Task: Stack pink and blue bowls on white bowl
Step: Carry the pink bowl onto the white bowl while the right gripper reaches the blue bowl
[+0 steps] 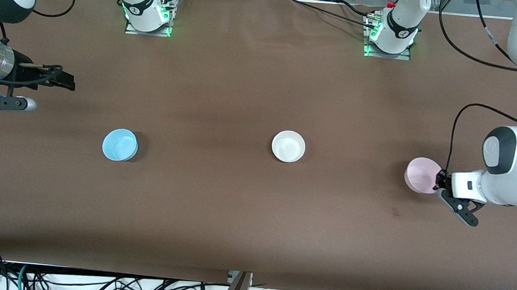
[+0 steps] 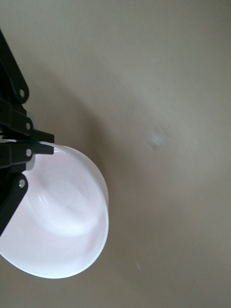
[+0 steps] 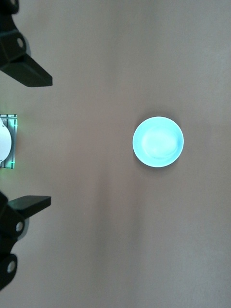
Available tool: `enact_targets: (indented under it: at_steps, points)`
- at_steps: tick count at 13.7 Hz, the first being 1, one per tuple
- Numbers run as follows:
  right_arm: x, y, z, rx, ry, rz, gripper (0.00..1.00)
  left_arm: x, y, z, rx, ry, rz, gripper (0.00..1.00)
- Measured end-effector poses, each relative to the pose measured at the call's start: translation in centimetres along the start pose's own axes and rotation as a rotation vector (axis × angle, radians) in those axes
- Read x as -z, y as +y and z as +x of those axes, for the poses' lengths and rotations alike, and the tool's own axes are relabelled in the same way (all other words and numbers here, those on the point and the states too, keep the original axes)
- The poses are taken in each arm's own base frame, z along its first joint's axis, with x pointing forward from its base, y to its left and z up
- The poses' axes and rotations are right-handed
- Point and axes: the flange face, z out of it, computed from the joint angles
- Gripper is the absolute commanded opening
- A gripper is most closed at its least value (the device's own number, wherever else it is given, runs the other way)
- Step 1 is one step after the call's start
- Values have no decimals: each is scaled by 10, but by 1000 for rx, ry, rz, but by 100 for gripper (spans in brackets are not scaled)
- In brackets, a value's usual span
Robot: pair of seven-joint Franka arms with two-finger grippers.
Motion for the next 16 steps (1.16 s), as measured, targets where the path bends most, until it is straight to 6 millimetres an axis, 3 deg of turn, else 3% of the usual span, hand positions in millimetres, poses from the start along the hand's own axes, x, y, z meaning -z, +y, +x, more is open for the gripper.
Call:
enact_targets:
  at_steps: [3,8,13,14,16]
  points:
    - [-30,1,26,2,-6,2,100,23,68,43,100,-3,-47,0]
    - [-75,4,57,1,-37,6,100,25,179,108,275,-14,-93,0]
    - [-119,21,89,-25,-2,3,100,-15,318,163,413,-99,-75,0]
    - [-134,24,98,-28,10,2,100,-25,336,171,428,-100,-73,0]
    - [-167,26,112,-28,29,0,100,-43,352,180,445,-96,-80,0]
